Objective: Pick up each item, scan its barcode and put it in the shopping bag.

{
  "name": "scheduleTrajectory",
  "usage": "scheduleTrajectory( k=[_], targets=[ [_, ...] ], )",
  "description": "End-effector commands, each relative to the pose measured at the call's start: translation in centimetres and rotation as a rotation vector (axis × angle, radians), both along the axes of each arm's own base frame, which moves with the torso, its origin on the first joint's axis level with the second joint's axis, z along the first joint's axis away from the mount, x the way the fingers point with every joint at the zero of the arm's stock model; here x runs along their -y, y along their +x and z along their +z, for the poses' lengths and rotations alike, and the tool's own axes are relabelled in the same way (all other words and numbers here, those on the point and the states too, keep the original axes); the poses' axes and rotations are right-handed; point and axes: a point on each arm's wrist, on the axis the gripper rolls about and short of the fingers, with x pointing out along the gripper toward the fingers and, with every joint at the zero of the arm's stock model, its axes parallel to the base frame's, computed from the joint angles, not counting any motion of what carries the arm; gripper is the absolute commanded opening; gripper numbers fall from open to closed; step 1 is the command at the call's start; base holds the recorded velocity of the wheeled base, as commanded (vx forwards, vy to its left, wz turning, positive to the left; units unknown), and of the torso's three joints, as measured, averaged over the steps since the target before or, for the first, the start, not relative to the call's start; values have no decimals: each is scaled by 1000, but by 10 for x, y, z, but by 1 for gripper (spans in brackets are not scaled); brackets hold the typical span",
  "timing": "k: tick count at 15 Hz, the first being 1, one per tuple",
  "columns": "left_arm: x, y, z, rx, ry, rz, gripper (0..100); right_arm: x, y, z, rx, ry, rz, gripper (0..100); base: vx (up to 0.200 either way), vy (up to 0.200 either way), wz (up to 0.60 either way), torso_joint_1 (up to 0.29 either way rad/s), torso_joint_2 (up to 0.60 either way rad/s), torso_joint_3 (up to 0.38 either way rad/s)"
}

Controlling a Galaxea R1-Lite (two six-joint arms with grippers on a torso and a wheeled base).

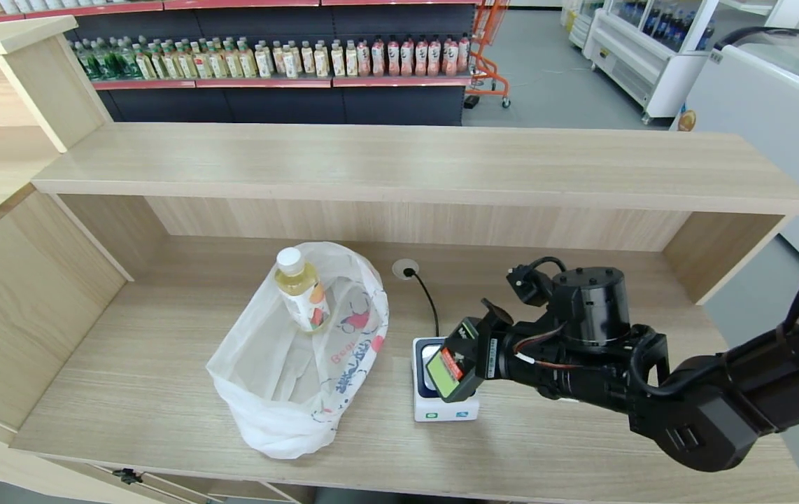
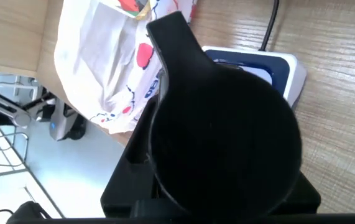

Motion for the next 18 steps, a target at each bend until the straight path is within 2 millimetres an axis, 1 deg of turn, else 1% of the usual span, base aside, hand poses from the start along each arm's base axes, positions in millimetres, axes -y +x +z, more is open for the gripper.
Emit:
scheduleTrajectory(
  k=[1,5,7,10,12,16,18],
  targets=[
    [0,0,0,-1,1,1,100,2,7,-6,7,-18,-6,0,0,0,0,0,0,0],
    [0,0,0,-1,1,0,100,2,12,-8,41,-1,80,0,0,0,0,0,0,0],
    [0,0,0,-1,1,0,100,2,16,-15,44,-13,90,0,0,0,0,0,0,0],
    [0,0,0,-1,0,0,100,-4,25,-24,103,5,107,0,0,0,0,0,0,0],
    [0,0,0,-1,0,0,100,-5,24,-27,98,13,146,0,0,0,0,0,0,0],
    [0,0,0,-1,0,0,100,-3,28,-33,85,5,135,0,0,0,0,0,0,0],
    [0,0,0,-1,0,0,100,-2,29,-33,87,5,134,0,0,0,0,0,0,0]
  ],
)
